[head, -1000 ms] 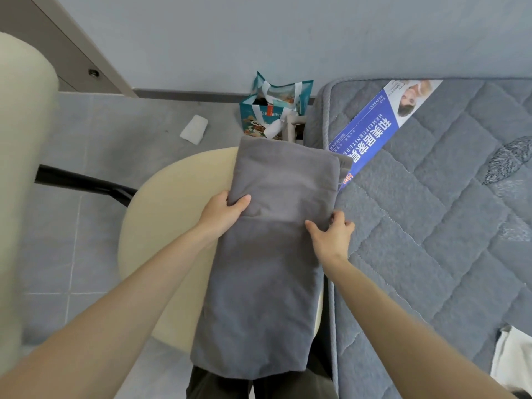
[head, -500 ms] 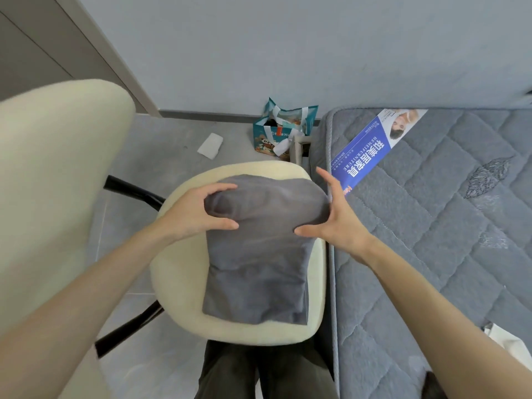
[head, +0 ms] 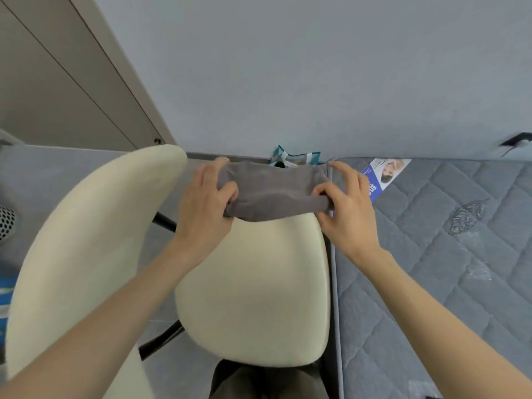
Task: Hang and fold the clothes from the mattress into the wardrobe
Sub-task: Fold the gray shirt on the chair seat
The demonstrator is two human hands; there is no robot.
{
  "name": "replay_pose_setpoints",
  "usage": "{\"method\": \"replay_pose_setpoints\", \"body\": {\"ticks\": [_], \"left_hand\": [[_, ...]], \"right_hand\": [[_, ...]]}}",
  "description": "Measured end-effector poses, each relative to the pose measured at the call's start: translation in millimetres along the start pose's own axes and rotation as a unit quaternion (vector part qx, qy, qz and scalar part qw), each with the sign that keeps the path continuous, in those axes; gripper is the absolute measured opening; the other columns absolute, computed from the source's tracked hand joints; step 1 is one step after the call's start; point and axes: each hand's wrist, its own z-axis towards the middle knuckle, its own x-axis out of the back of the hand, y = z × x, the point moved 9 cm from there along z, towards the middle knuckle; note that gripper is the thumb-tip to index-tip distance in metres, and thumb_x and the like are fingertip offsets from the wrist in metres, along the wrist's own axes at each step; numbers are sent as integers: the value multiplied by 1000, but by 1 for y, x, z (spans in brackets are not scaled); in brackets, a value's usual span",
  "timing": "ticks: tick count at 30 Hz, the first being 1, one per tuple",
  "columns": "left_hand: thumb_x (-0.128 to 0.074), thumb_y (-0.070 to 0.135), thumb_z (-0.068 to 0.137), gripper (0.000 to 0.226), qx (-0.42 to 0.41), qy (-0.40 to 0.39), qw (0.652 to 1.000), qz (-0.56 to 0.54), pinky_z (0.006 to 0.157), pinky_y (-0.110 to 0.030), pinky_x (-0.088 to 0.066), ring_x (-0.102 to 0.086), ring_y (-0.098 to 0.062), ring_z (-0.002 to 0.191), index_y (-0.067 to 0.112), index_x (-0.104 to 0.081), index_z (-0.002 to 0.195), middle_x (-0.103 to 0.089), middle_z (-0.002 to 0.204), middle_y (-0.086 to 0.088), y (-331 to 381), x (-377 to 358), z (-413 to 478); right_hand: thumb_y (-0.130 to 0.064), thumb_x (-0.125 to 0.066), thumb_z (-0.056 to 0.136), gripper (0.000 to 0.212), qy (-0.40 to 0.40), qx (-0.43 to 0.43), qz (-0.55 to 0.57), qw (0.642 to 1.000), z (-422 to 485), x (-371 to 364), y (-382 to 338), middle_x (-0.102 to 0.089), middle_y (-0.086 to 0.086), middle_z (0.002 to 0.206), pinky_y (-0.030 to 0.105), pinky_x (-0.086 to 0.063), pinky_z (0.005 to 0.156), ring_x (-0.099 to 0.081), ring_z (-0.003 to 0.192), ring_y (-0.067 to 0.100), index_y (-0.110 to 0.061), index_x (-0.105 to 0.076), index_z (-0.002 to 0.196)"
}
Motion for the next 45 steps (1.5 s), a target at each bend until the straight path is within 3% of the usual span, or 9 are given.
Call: {"method": "replay_pose_setpoints", "body": {"ticks": [4,10,17,22,26,31,37,42,45], "left_hand": [[-69,-7,57,37,-25,-153,988,-14,100,-53,-42,-57,-36,116,11,-62,89,-67,111,-11,-6,-77,-52],[-56,13,79,29,110,-375,918,-67,56,-34,-34,-57,-30,79,20,-30,88,-58,85,-5,-18,-153,-152],[-78,25,76,34,482,-248,763,-352,78,-30,-50,-61,-17,92,16,-57,101,-64,97,2,-75,-178,-196],[-61,26,91,33,626,-114,668,-386,92,-39,-49,-58,-28,106,8,-51,117,-59,117,-10,-87,-218,-221],[-51,30,96,51,649,-59,701,-290,100,-42,-40,-45,-33,123,9,-34,140,-45,138,-15,-86,-226,-234],[-37,41,99,53,398,-106,906,-101,113,-52,-17,-9,-30,144,37,-21,149,-5,159,-8,-42,-234,-207],[-32,47,98,56,516,-119,840,-119,112,-50,-14,-9,-31,142,44,-9,148,-1,158,-10,-62,-257,-229],[-51,47,92,61,699,-52,670,-244,95,-44,-36,-36,-36,124,20,-29,142,-32,139,-15,-69,-244,-257],[-49,48,93,50,688,-59,671,-270,92,-40,-40,-48,-34,115,11,-43,126,-48,129,-14,-70,-247,-257]], "right_hand": [[-4,-67,70,29,-131,23,-19,991,-51,-48,14,-64,-5,121,46,-45,98,-48,124,32,-20,-49,85],[-18,-63,78,22,-402,-163,53,900,-156,-121,54,-59,-5,83,29,-42,61,-53,80,22,-27,-46,88],[-31,-76,79,40,-330,-435,271,793,-181,-140,94,-71,6,94,25,-52,71,-68,87,21,-12,-50,102],[-29,-64,90,64,-266,-429,228,833,-170,-174,92,-50,2,137,27,-43,93,-54,114,18,-25,-30,144],[-34,-52,95,69,-290,-228,91,925,-166,-200,55,-5,1,160,39,-20,115,-12,145,25,-41,-12,150],[-67,-19,92,62,-372,-153,-39,915,-192,-242,58,32,0,154,57,-5,116,13,145,33,-54,13,144],[-66,-24,93,61,-324,-131,-40,936,-187,-244,67,24,1,157,54,-8,116,9,146,29,-54,4,145],[-57,-58,84,74,-181,-340,28,922,-188,-217,75,-34,10,140,44,-39,95,-40,116,31,-41,-19,145],[-64,-55,82,80,-217,-386,25,896,-187,-223,80,-43,11,127,45,-43,90,-47,112,34,-36,-17,146]]}}
